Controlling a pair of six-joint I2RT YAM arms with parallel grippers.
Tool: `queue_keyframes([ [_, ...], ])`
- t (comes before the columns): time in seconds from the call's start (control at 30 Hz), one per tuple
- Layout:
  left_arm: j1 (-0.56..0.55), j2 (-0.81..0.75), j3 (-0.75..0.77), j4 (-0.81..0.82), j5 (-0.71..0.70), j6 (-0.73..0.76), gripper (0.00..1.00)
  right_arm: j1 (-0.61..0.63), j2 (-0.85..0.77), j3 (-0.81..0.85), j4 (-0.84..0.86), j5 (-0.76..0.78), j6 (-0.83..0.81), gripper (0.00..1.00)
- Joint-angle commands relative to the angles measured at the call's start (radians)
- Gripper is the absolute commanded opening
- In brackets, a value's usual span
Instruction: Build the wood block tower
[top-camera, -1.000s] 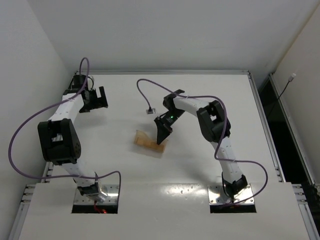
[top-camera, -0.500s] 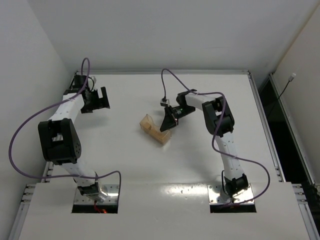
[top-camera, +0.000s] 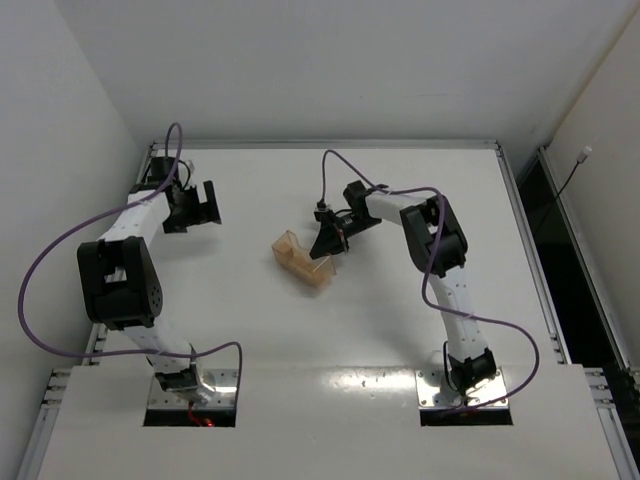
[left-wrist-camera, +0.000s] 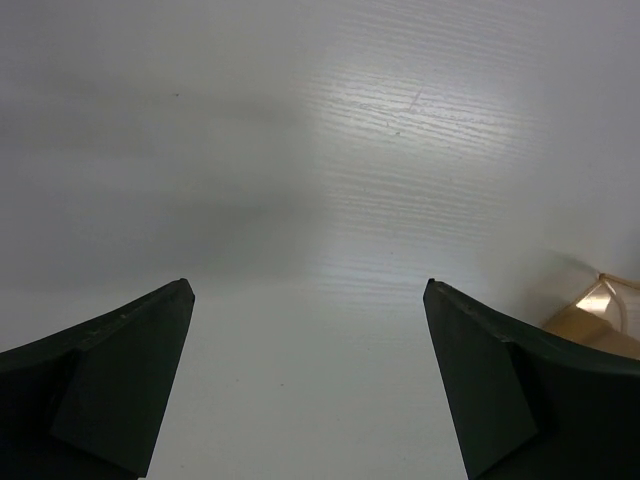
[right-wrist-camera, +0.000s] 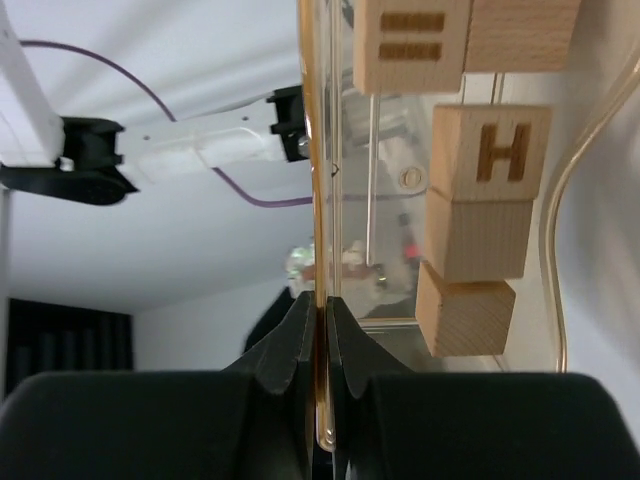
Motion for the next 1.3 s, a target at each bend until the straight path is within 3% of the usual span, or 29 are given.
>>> queue_keyframes([
  [0.0,0.004,-0.035,-0.006,0.030,0.004,0.002,1.00,0.020,-0.134,-0.041,0.099,-0.153,0.284,0.00],
  [0.3,0.004,-0.053,-0.027,0.030,0.004,0.002,1.00,0.057,-0.245,-0.193,0.466,-0.104,0.816,0.00],
  [0.43,0.004,-0.053,-0.036,0.030,0.004,0.011,1.00,0.057,-0.280,-0.378,0.838,-0.058,1.196,0.00],
  [1.07,0.004,-0.064,-0.038,0.030,-0.007,0.021,1.00,0.086,-0.185,-0.224,0.902,-0.098,1.198,0.00],
  [1.27,0.004,-0.078,-0.049,0.030,0.002,0.021,1.00,0.117,-0.217,-0.097,1.058,-0.107,1.122,0.00],
])
